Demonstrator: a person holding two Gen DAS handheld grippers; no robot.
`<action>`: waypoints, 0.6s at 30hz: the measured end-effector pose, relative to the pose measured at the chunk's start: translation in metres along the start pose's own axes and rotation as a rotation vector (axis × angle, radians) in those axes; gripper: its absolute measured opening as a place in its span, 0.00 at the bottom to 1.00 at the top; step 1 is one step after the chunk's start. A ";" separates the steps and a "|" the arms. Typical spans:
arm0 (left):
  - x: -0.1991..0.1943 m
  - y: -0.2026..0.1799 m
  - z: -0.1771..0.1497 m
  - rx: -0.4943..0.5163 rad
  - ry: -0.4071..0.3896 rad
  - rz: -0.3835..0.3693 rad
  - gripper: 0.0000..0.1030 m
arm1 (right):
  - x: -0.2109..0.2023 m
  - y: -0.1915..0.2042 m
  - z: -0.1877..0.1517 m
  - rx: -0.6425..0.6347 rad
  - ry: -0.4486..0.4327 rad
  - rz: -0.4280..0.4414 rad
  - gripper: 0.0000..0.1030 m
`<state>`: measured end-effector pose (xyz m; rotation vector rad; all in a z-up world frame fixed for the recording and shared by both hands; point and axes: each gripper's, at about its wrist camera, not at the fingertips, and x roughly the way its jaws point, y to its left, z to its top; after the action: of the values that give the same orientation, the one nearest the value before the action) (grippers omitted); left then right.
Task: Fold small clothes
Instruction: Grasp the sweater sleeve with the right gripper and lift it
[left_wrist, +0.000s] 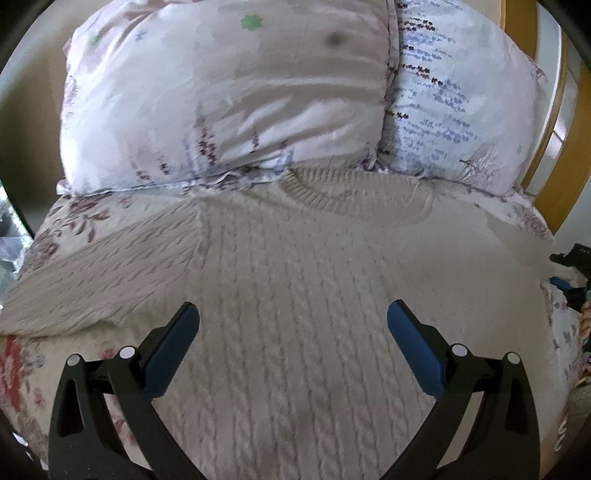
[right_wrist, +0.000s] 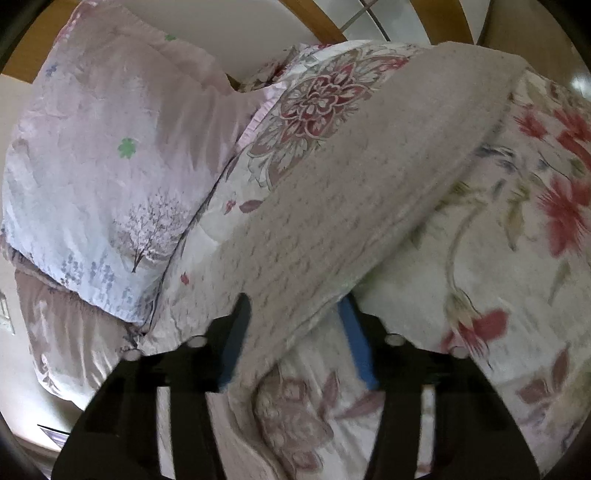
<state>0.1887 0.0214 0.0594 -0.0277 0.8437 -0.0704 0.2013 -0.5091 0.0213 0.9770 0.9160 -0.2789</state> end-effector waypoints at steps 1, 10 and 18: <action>0.004 -0.001 0.001 0.001 -0.004 -0.013 0.98 | 0.000 -0.003 0.004 0.007 -0.014 -0.015 0.33; 0.021 0.006 0.007 -0.035 0.012 -0.045 0.98 | -0.016 -0.036 0.029 0.087 -0.137 -0.081 0.24; 0.025 0.013 0.010 -0.061 -0.004 -0.091 0.98 | -0.022 -0.012 0.029 -0.079 -0.218 -0.150 0.11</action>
<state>0.2135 0.0322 0.0471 -0.1239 0.8399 -0.1297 0.1967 -0.5433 0.0383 0.7890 0.7949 -0.4643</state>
